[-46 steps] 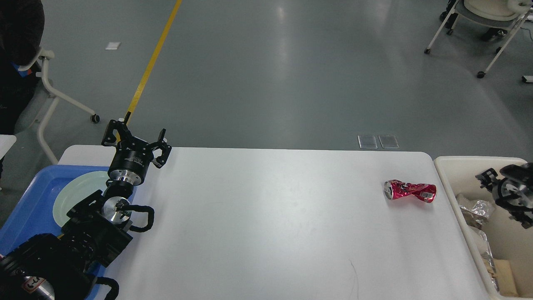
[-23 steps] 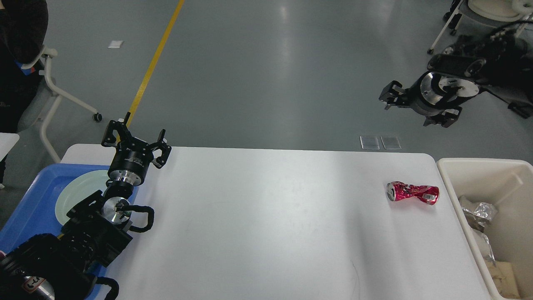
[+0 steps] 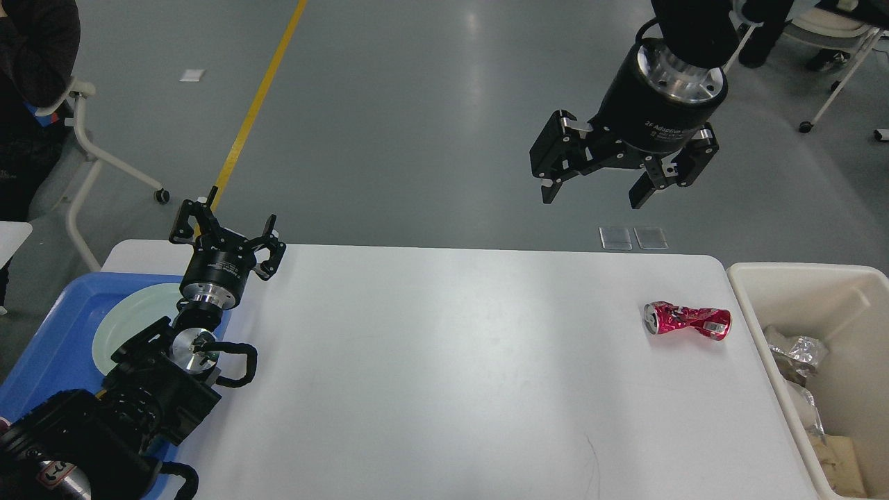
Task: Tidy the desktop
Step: 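Move the right gripper over the crushed red soda can, then lower the right gripper and grasp the red can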
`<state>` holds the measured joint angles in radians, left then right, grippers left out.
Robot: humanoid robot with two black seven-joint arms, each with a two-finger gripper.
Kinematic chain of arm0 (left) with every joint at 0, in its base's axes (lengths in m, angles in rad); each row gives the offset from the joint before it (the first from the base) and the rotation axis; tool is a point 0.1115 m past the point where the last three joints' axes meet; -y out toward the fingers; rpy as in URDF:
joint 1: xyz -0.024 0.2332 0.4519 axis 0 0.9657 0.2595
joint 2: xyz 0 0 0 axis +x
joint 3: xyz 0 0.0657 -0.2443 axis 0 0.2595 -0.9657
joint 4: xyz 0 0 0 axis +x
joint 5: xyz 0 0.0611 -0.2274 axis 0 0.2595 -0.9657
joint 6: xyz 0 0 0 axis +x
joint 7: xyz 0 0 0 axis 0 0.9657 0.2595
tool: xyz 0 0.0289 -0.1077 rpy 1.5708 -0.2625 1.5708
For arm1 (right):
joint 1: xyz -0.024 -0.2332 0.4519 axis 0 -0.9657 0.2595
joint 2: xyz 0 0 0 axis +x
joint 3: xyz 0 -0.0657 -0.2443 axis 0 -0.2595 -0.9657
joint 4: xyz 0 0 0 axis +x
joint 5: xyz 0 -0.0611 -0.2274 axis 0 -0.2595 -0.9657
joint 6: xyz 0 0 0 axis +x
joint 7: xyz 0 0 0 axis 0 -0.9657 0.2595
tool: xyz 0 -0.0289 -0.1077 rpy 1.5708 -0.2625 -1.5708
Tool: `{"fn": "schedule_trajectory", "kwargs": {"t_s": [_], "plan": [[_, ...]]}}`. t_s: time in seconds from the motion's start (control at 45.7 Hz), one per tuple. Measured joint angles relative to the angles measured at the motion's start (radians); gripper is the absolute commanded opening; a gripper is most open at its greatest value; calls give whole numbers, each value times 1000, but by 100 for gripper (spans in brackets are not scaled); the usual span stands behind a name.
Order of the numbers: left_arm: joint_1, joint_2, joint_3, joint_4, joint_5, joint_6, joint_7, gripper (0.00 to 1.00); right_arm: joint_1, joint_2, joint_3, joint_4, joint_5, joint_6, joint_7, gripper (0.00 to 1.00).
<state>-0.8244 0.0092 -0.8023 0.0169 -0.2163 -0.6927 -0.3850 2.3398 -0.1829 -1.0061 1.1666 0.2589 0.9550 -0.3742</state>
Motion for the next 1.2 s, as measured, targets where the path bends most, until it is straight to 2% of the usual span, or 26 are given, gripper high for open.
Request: {"fn": "schedule_trajectory", "kwargs": {"t_s": [0.066,0.153,0.416,0.525,0.7,0.831,0.984,1.203], "plan": [[0,0,0,0,0,0,0,97,-34,-3,2,-23,-2,-18,0,100],[0,0,0,0,0,0,0,97,-149,-13,2,-79,-5,-109,0,100],[0,0,0,0,0,0,0,97,-585,-47,17,-343,-2,-504,-3,100],[0,0,0,0,0,0,0,97,-755,-90,93,-386,1,-662,-3,100],[-1,0,0,0,0,0,0,97,-973,-128,262,-492,4,-815,-6,100],[-1,0,0,0,0,0,0,97,-1129,-129,412,-650,4,-855,-8,100],[-1,0,0,0,0,0,0,97,-1219,-100,510,-808,1,-861,-7,100],[-1,-1,0,0,0,0,0,97,-1278,-79,595,-846,-1,-867,-6,100]]}}
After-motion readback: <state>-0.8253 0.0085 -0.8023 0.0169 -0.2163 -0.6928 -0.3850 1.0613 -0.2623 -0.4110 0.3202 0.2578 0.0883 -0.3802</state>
